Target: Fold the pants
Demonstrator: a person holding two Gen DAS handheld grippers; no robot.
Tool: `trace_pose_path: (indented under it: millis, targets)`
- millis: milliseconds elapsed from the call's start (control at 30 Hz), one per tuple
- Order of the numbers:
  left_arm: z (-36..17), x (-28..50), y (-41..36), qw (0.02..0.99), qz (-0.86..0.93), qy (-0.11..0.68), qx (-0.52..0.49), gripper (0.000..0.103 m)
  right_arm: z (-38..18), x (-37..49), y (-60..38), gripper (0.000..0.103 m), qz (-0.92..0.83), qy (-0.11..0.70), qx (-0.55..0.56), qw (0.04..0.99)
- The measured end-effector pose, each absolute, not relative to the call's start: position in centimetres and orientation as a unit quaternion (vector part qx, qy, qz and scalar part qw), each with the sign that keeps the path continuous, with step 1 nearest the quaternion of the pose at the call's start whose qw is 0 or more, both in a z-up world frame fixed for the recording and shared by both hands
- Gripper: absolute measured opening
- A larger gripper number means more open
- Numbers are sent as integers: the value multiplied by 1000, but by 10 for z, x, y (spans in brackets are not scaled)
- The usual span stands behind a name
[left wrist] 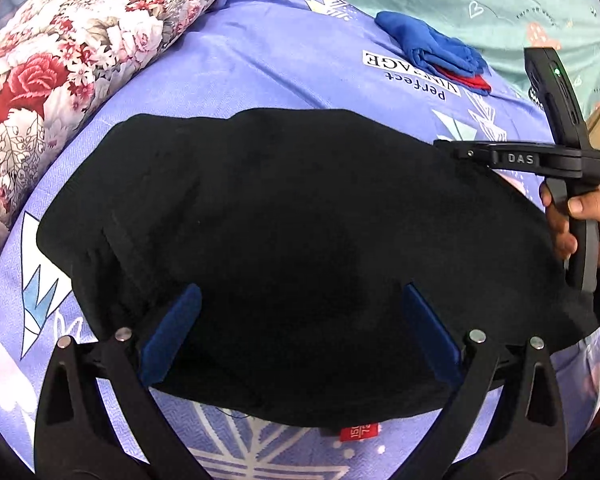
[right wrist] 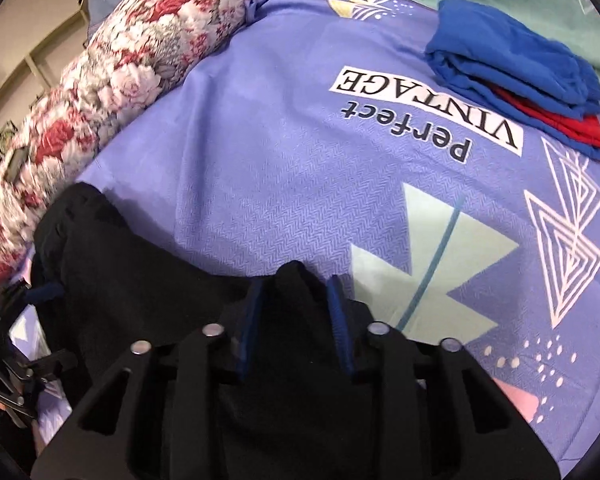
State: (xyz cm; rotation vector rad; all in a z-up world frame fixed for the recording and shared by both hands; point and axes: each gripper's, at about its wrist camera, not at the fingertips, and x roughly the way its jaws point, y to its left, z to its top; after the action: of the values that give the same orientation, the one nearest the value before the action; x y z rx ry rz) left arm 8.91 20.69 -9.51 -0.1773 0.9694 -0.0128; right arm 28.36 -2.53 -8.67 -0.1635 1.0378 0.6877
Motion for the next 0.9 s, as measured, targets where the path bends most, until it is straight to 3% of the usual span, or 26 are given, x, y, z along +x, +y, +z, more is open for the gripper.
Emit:
trace_pose_path:
  millis: [100,267,467,533,600,700,900]
  targets:
    - [-96,90,208,879,-15,470,-81,101,-86,282,-24,6,325,484,-89,808]
    - [-95,92,213,876,-27,474,-91,101,-70,282,-29,3,306,451,-91,834]
    - [-98,93,211,875,-24,474,-90,101,-92,280,-13,3,279,431,-141,847]
    - [-95,93,210,876,-20,473,-93,101,-89,283,-20,7,270,439,-123,848]
    - [-90,92,213,875,-13,471,-107,101,-82,283,-34,26,241,440,-101,859]
    - [-80,84,214,882,-5,457,-117,101,-62,265,-74,45,214,426,-57,877]
    - [-80,73,210,881,24,457,-121,101,-66,187,-198,46,174,454,-3,874]
